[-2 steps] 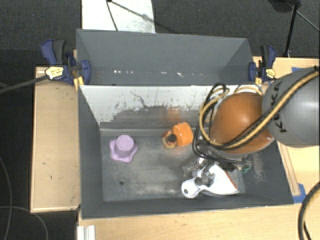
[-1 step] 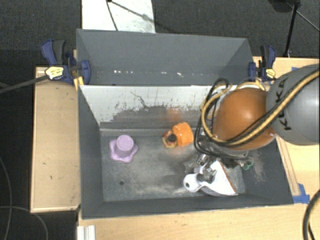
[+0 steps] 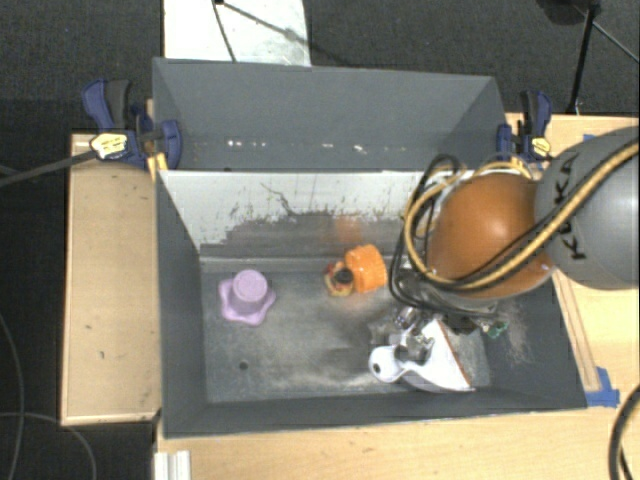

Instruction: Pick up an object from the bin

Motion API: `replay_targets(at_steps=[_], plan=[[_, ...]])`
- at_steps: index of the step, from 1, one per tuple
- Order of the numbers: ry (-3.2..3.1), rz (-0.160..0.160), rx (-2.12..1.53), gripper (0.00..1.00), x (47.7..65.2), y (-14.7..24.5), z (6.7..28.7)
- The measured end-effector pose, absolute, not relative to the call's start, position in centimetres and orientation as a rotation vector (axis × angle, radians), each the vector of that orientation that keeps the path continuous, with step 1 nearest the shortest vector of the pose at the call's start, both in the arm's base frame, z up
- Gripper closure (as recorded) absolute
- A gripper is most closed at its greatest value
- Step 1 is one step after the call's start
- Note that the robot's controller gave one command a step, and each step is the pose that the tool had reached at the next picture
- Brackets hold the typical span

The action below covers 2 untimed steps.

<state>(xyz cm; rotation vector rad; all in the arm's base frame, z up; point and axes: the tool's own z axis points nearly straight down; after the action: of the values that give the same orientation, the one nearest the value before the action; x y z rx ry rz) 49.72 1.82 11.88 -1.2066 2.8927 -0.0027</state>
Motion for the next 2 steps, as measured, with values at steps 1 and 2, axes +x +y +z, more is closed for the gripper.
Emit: replay_targets(at_steps=[1,2], plan=[[2.901,0.002,-1.209,1.00,49.5,1.8,12.5],[2.901,0.002,-1.206,1.00,49.6,1.8,14.2]])
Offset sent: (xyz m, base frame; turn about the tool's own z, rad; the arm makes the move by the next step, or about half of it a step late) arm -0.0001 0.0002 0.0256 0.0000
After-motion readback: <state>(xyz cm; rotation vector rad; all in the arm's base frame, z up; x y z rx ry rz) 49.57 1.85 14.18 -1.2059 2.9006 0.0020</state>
